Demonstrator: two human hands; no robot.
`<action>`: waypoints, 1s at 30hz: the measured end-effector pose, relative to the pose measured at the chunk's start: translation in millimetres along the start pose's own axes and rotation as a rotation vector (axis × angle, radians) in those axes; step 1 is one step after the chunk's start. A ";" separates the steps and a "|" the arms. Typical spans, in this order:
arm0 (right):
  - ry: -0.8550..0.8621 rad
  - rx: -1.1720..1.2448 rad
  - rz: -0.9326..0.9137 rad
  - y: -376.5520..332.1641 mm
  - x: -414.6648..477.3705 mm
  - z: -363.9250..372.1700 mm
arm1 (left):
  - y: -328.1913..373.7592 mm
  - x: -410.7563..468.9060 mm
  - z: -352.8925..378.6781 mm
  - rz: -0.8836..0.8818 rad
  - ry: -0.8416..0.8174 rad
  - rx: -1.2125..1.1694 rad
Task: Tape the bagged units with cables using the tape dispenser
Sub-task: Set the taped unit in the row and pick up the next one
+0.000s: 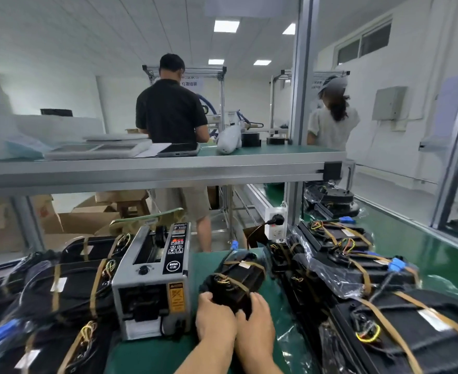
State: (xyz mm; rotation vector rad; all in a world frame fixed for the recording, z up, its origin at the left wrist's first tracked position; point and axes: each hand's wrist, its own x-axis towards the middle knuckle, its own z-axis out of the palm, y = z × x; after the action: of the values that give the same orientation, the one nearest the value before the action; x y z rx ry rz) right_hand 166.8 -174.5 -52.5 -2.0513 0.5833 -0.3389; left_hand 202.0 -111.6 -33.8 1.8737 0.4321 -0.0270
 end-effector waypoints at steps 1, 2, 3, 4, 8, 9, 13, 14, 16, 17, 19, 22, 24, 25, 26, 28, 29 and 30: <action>-0.007 0.008 0.002 0.3 -4.9 -2.8 | 0.1 -2.9 -3.2 0.010 -0.009 0.015; -0.008 0.024 0.002 0.7 -8.1 -5.8 | 1.3 -4.5 -5.1 0.022 -0.022 0.031; -0.002 0.046 0.001 0.5 -9.3 -8.8 | 3.3 -4.5 -6.4 0.035 -0.034 0.052; -0.001 0.067 0.003 0.5 -9.2 -11.8 | 4.6 -3.8 -6.6 0.049 -0.044 0.071; -0.025 0.115 0.016 -0.6 1.4 -15.3 | 10.2 -2.1 -3.9 0.056 -0.051 0.092; -0.026 0.132 0.017 -1.2 3.4 -14.2 | 11.5 -1.3 -3.4 0.044 -0.045 0.095; -0.018 0.204 0.036 -7.6 17.3 -10.8 | 25.8 11.1 -0.3 0.027 -0.070 0.061; -0.015 0.227 0.033 -9.5 24.5 -9.9 | 30.8 16.1 1.2 0.018 -0.077 0.049; -0.008 0.257 0.045 -14.2 39.4 -8.7 | 36.3 26.0 4.2 -0.006 -0.100 0.082; -0.008 0.251 0.058 -15.9 46.6 -9.3 | 36.9 29.5 5.7 -0.017 -0.116 0.114; 0.001 0.238 0.079 -16.8 62.4 -11.5 | 35.3 31.8 7.3 -0.024 -0.140 0.197; 0.031 0.234 0.137 -17.8 83.6 -15.0 | 32.2 35.1 8.2 -0.030 -0.153 0.269; 0.029 0.233 0.169 -21.1 90.4 -13.6 | 33.3 39.8 7.5 -0.029 -0.168 0.229; 0.016 0.216 0.172 -23.4 90.8 -11.9 | 33.6 41.8 6.9 -0.022 -0.178 0.201; -0.005 0.193 0.169 -25.7 89.4 -10.1 | 33.8 42.8 5.8 -0.013 -0.188 0.182; -0.039 0.146 0.140 -26.4 83.8 -8.2 | 33.3 42.4 2.0 -0.005 -0.205 0.183; -0.039 0.126 0.123 -25.1 79.8 -8.9 | 33.1 41.4 0.3 -0.003 -0.207 0.189; -0.031 0.119 0.112 -24.2 74.5 -11.7 | 32.7 38.6 -1.5 0.001 -0.206 0.194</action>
State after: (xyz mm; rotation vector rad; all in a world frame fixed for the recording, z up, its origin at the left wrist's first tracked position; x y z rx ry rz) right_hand 231.1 -211.7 -25.2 -1.8983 0.6411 -0.2689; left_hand 247.7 -108.4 -12.4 2.0363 0.2943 -0.2679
